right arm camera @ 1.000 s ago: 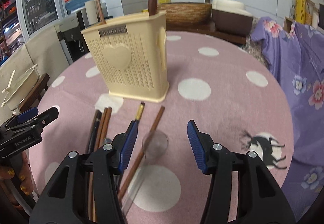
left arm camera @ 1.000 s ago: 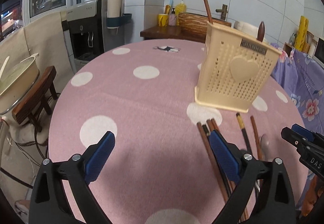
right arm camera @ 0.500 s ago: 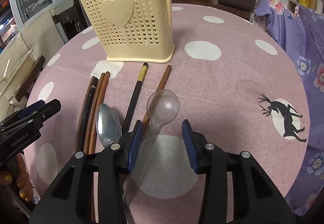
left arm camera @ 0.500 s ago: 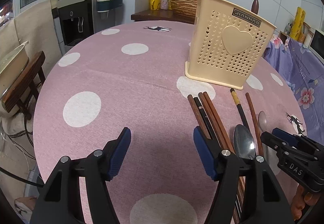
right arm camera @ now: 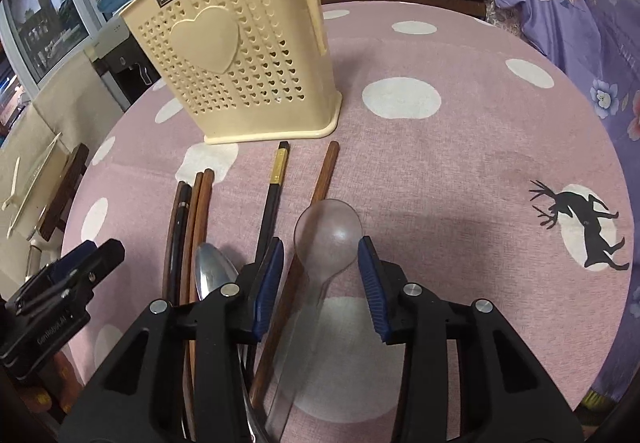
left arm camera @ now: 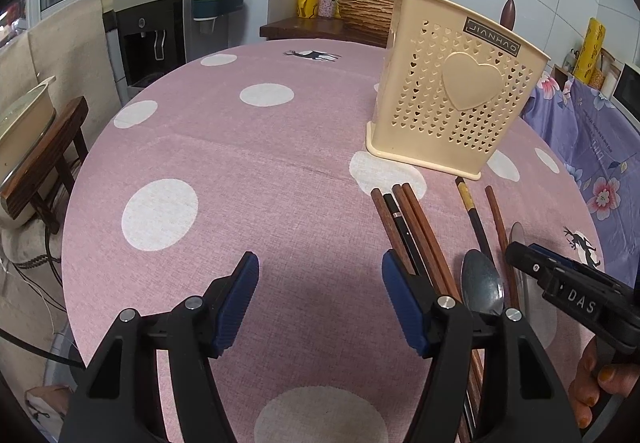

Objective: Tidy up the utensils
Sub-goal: 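Move both tools back down to the remaining utensils on the table, then grasp another brown chopstick with the left tool while the right tool grasps the clear plastic spoon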

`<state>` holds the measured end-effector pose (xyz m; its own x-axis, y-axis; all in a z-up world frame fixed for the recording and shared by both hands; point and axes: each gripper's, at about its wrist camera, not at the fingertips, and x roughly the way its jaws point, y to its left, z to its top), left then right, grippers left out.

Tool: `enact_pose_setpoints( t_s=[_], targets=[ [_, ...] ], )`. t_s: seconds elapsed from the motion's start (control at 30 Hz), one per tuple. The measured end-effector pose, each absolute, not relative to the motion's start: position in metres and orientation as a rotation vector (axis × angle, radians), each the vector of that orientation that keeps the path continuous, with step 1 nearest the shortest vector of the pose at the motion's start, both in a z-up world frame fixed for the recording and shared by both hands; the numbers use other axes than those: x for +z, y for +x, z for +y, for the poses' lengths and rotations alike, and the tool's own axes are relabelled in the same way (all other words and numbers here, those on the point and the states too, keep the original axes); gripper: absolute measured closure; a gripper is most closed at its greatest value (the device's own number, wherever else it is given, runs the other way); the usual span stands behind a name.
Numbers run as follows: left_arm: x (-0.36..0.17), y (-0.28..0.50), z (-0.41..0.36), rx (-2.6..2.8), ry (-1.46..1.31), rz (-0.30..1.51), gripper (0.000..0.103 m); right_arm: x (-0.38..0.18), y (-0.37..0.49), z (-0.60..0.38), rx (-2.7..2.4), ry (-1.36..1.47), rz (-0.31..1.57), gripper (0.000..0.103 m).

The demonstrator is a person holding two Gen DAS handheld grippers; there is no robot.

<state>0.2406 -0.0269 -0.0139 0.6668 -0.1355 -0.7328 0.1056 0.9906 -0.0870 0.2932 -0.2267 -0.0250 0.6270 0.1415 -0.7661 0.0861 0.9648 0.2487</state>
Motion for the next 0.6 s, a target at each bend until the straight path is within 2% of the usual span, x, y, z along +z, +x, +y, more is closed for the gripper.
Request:
enact_pose_setpoints(
  t_s=[0.13,0.27,0.4,0.47,0.6],
  targets=[
    [-0.0161,0.2416,-0.0295,-0.14,-0.036,0.839,0.039,-0.0252,0.2972,-0.2247,0.031,0.271,0.895,0.073],
    [-0.0185,0.242,-0.0326,-0.144,-0.029,0.848,0.039,-0.0263,0.3001,-0.2265,0.052,0.29,0.901,0.086],
    [-0.0184,0.2414,-0.0351,-0.146,-0.024,0.848,0.039,-0.0258,0.2993,-0.2259,0.066,0.276,0.898,0.086],
    [-0.0181,0.2414,-0.0352,-0.148,-0.027,0.848,0.039,-0.0245,0.2974,-0.2264,0.059,0.283,0.89,0.081],
    [-0.0173,0.2408,-0.0355,-0.15,-0.027,0.846,0.039,-0.019,0.2944,-0.2243,0.055,0.243,0.858,0.081]
  ],
)
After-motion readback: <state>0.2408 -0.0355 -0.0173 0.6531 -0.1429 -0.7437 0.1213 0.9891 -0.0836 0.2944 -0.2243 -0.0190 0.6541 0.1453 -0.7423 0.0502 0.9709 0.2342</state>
